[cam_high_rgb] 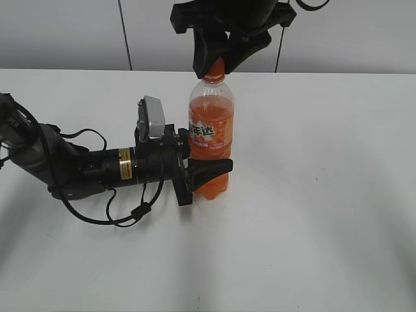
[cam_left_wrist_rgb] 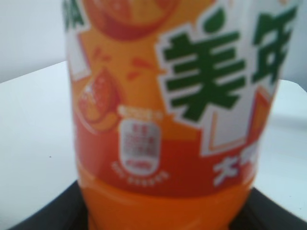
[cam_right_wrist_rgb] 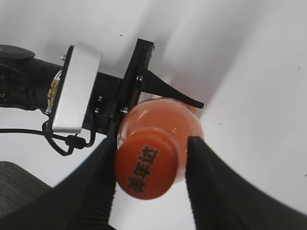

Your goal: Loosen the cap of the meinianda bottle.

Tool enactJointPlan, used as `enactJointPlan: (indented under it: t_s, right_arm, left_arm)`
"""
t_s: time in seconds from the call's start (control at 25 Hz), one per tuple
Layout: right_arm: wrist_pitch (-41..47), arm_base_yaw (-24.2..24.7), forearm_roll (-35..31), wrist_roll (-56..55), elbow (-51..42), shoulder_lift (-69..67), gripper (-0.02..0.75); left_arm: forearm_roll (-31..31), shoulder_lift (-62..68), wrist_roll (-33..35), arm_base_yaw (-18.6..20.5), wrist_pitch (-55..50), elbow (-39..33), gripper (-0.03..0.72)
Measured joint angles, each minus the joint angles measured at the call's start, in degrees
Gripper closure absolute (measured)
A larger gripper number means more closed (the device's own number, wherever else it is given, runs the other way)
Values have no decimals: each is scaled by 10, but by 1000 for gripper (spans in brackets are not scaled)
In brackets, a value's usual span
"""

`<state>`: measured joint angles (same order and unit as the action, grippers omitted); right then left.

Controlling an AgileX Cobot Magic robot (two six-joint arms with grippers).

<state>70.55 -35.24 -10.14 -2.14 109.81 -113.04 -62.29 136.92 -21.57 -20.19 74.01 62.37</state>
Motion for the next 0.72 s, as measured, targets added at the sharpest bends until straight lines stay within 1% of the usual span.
enactJointPlan:
  t_s: [0.04,0.08,0.2,0.32,0.48,0.72]
  right_arm:
    - [0,0,-1,1,0,0,447]
    - [-1,0,-1,6,0,0,461]
    - [-1,0,-2,43,0,0,461]
    - [-1,0,-2,111,0,0,461]
    - [-1,0,-4,224,0,0,461]
    - [-1,0,-4,431,0,0,461]
  left_arm:
    - [0,0,0,0,0,0,300]
    - [1,0,0,0,0,0,300]
    - [1,0,0,0,-1,0,300]
    - [1,0,1,0,-1,0,300]
    - [1,0,1,0,-1,0,300]
    - [1,0,2,0,-1,0,300]
